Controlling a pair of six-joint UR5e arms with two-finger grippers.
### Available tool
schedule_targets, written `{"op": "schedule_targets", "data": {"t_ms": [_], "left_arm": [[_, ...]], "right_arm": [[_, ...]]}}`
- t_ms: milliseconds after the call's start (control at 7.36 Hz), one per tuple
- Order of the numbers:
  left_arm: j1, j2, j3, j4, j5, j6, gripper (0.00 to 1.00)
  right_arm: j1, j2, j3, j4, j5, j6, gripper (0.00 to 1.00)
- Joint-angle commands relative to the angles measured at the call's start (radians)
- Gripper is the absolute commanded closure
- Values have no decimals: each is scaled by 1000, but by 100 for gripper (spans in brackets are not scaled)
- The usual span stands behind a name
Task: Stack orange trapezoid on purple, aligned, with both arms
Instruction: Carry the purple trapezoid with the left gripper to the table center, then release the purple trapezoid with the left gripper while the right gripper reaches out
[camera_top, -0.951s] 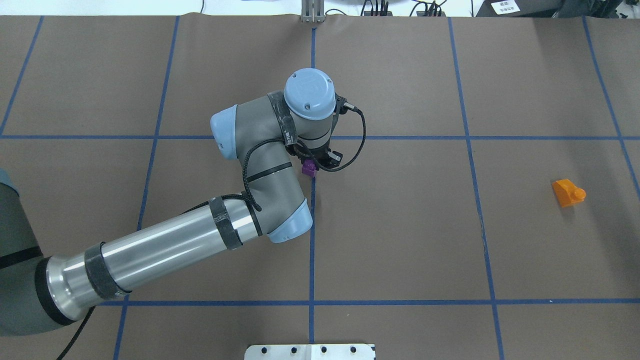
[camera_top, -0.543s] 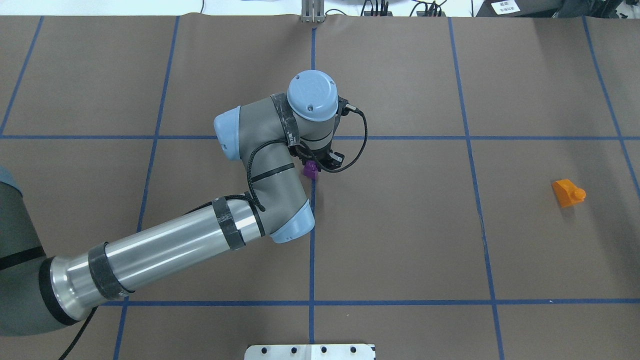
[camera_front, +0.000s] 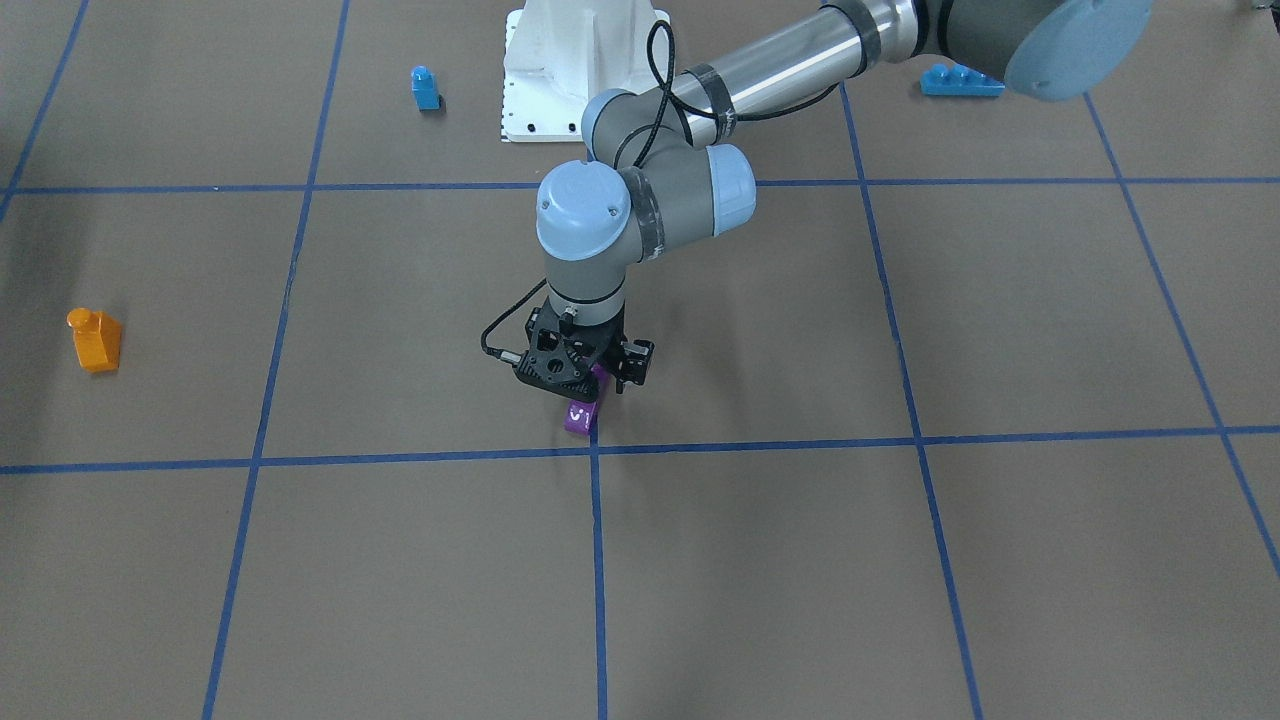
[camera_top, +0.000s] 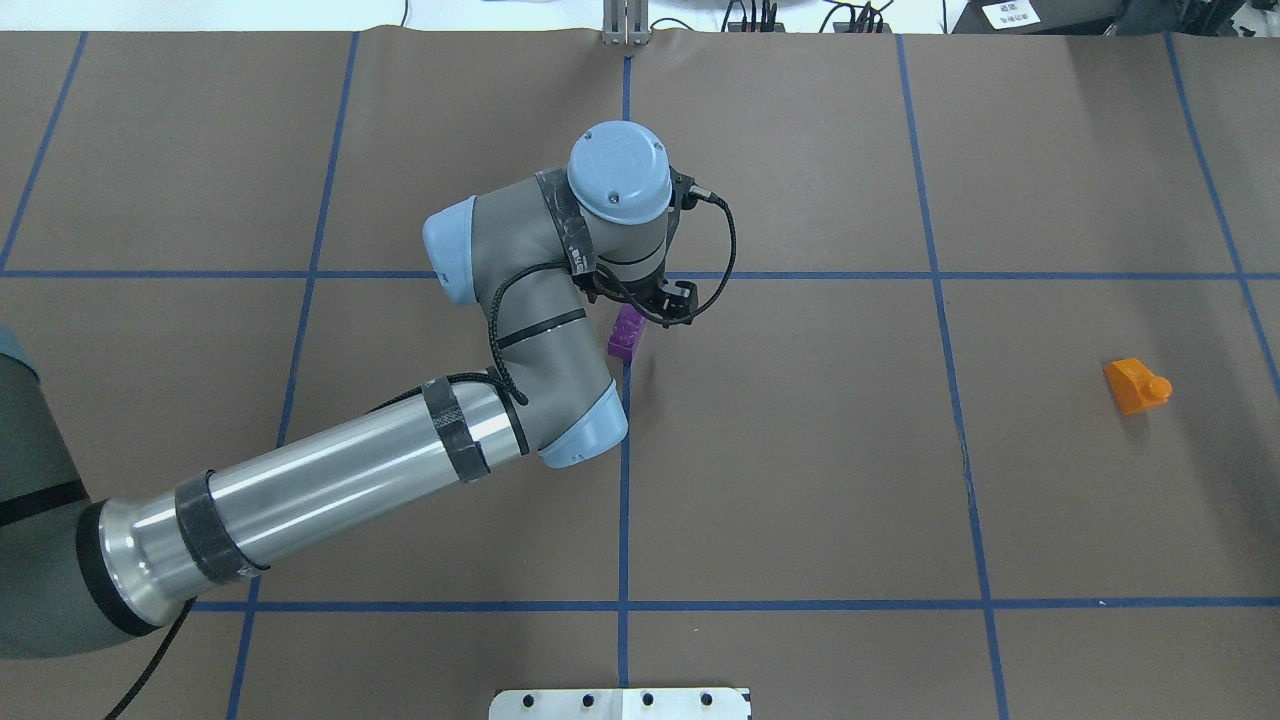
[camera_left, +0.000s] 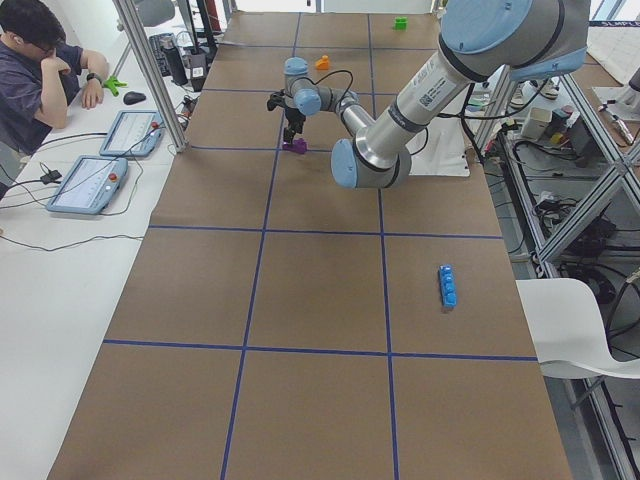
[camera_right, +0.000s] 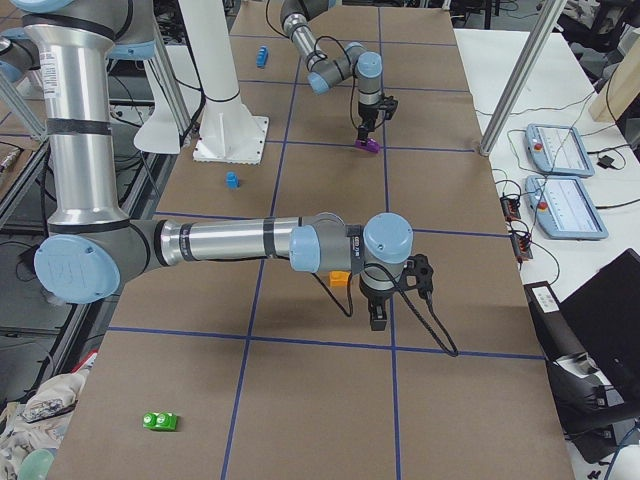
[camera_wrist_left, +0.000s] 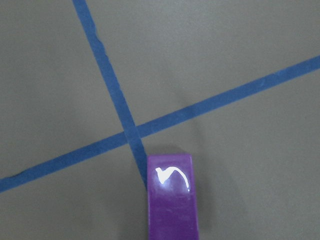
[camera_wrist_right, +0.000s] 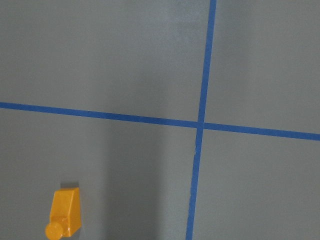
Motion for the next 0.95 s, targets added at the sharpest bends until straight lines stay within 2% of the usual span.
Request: {"op": "schedule_targets", "data": {"t_ms": [0,136,407,543,815], "left_arm": [[-68,-4,-52,28,-60,0,1],[-94,-2,-99,116,-102,2,1],[-108,4,-204,238,-104,2,1],[-122,21,-250,272,-104,0,1],[-140,129,-385,300,-107,0,0]], "right_arm": [[-25,-8,15,4,-4,23,1],[-66,-33,57,74,-15,132,1],[-183,-177,87,475,-72,449,1],[-255,-216,84,582,-78,560,1],[-365,-219,89,650,-102,682,1]]}}
